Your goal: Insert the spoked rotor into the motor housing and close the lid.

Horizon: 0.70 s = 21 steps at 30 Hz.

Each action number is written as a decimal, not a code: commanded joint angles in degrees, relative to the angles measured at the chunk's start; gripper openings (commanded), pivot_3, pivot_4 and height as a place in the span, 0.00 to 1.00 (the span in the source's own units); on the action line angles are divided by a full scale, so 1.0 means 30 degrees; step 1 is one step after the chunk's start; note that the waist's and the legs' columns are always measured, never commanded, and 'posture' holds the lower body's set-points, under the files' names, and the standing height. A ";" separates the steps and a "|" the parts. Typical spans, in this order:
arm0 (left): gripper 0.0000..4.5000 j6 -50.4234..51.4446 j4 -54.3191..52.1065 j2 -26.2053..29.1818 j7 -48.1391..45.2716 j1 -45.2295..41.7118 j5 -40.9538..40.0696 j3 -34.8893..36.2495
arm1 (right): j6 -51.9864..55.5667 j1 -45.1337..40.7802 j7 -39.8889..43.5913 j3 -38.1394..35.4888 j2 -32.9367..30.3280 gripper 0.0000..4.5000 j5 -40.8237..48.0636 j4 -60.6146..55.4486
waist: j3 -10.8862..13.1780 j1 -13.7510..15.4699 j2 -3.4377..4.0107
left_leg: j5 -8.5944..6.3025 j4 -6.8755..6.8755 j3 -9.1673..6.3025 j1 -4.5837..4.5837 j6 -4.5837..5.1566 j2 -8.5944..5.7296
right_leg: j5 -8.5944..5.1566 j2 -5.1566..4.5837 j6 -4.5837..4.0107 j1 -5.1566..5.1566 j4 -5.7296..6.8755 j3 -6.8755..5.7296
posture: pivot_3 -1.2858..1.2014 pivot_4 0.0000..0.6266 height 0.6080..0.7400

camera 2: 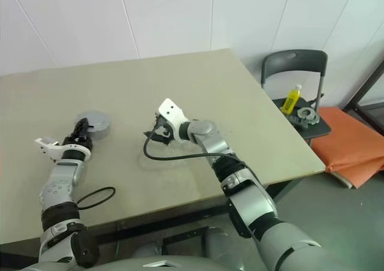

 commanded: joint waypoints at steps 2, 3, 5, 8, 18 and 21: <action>0.53 -0.3642 -0.0691 0.0618 -0.0148 -0.0442 0.2630 -0.0024 | -0.1085 0.0000 0.0596 0.0214 -0.0005 0.85 -0.0146 -0.1179 | 0.0000 0.0110 -0.0006 | 0.0001 0.0000 0.0000 0.0000 -0.0002 0.0000 | 0.0001 0.0000 -0.0002 0.0000 0.0000 0.0001 | 0.52 0.00 1.00; 0.53 -0.4614 -0.0428 0.0793 0.0206 -0.0409 0.3731 -0.0195 | -0.1122 0.0076 0.0715 0.0264 -0.0018 0.85 -0.0169 -0.1319 | -0.0001 0.0174 -0.0007 | 0.0001 -0.0001 0.0001 0.0000 -0.0002 0.0000 | 0.0001 0.0000 -0.0002 0.0000 0.0000 0.0000 | 0.52 0.00 1.00; 0.53 -0.6050 0.0141 0.0957 0.0939 -0.0472 0.5254 -0.0303 | -0.1158 0.0161 0.0880 0.0312 -0.0028 0.85 -0.0225 -0.1475 | -0.0002 0.0356 -0.0009 | 0.0002 -0.0002 0.0005 0.0009 -0.0002 0.0000 | 0.0001 0.0001 -0.0003 0.0000 0.0001 0.0002 | 0.52 0.00 1.00; 0.53 -0.7625 0.1417 0.1201 0.2297 -0.0642 0.6980 -0.0275 | -0.0830 0.0219 0.1356 0.0349 -0.0022 0.85 -0.0129 -0.1709 | -0.0005 0.0474 -0.0014 | 0.0002 -0.0001 0.0005 0.0022 -0.0002 0.0001 | 0.0001 0.0000 -0.0004 0.0010 0.0004 0.0001 | 0.52 0.00 1.00; 0.53 -0.8060 0.3441 0.1512 0.2952 -0.0819 0.7576 -0.0123 | -0.0256 0.0300 0.1680 0.0225 0.0020 0.85 -0.0127 -0.2068 | -0.0032 0.0737 -0.0048 | 0.0003 0.0014 0.0015 0.0084 -0.0001 0.0008 | 0.0005 0.0015 -0.0007 0.0045 0.0046 0.0001 | 0.52 0.00 1.00; 0.58 -0.7883 0.3364 0.1515 0.3311 -0.0674 0.7801 -0.0256 | -0.0184 0.0247 0.1626 0.0185 0.0026 0.86 -0.0152 -0.1960 | -0.0033 0.0743 -0.0047 | 0.0004 0.0015 0.0009 0.0091 -0.0001 0.0024 | 0.0008 0.0037 -0.0011 0.0046 0.0051 0.0002 | 0.52 0.00 1.00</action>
